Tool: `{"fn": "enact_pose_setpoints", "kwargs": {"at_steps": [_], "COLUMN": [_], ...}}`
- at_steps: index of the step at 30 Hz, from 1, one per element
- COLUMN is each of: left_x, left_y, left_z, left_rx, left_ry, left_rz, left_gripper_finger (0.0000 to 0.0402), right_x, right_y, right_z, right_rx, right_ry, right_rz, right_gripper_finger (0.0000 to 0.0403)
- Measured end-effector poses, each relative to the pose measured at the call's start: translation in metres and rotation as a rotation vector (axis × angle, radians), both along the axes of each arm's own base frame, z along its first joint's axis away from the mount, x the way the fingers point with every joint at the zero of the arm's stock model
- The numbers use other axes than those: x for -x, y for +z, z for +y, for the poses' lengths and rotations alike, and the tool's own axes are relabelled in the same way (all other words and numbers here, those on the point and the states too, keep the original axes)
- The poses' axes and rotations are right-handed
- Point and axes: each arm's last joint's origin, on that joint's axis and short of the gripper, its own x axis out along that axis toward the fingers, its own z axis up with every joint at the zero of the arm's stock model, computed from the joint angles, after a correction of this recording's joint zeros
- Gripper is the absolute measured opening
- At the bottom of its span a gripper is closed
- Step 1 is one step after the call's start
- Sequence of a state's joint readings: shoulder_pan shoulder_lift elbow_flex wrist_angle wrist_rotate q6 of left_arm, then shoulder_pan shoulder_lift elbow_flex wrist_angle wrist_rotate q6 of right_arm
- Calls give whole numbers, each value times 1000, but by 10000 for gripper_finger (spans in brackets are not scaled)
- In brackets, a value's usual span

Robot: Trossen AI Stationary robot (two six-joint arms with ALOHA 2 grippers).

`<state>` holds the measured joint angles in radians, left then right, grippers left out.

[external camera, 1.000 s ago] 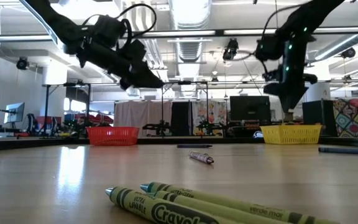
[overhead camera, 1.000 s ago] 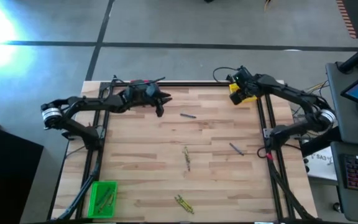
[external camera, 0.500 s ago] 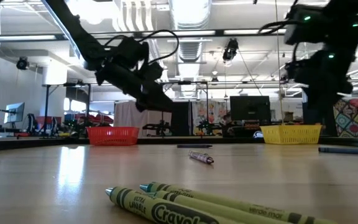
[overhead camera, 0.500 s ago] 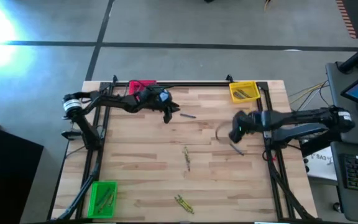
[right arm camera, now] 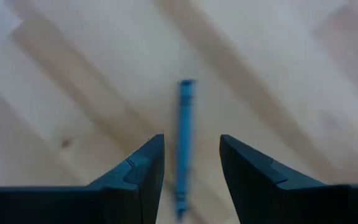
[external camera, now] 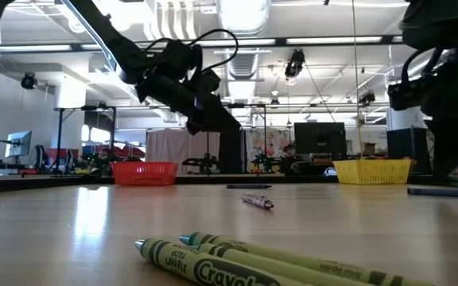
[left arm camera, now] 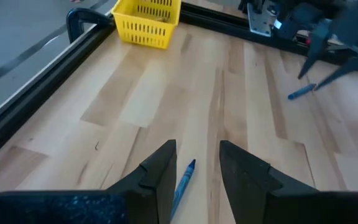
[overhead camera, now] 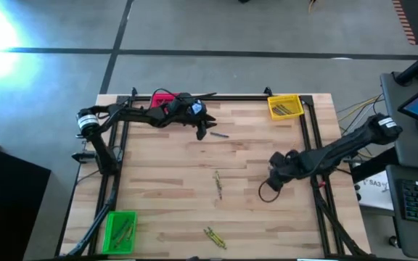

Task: Sort crayons
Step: Put the blue crayon into the red bin

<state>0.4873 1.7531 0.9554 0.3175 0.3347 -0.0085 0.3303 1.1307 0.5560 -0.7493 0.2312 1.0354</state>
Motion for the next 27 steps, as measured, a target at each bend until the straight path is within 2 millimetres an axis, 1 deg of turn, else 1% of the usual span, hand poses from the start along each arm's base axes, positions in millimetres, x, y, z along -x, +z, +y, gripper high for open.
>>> {"fn": "enact_pose_setpoints", "kwargs": {"at_steps": [3,7,11,14,17,18,20,23,25,27], "left_x": [0,1,1,1,-1,-2,-5,-9,-10,-9], "left_y": [0,0,0,0,4,7,14,22,25,26], "left_z": [0,0,0,0,2,3,5,6,6,3], "left_rx": [1,-9,-18,-28,-38,-40,-34,-24,-8,12], "left_ry": [1,-2,-9,-11,-12,-10,-1,7,-20,-63], "left_rz": [3,5,14,14,3,-6,-31,-74,-130,-200], "left_gripper_finger": [106,106,106,106,106,106,106,106,106,109], "right_x": [-6,-7,-8,-10,-14,-14,-18,-32,-39,-49], "right_y": [-9,-22,-29,-28,-20,-17,-8,12,23,38], "right_z": [10,11,11,12,12,10,5,-3,-9,-13], "right_rx": [-7,14,19,8,-6,-3,32,101,183,300], "right_ry": [17,-33,-49,-32,-8,3,14,18,28,16], "right_rz": [2,86,132,132,106,109,75,-45,-100,-212], "right_gripper_finger": [148,138,107,71,25,20,17,15,15,14]}}
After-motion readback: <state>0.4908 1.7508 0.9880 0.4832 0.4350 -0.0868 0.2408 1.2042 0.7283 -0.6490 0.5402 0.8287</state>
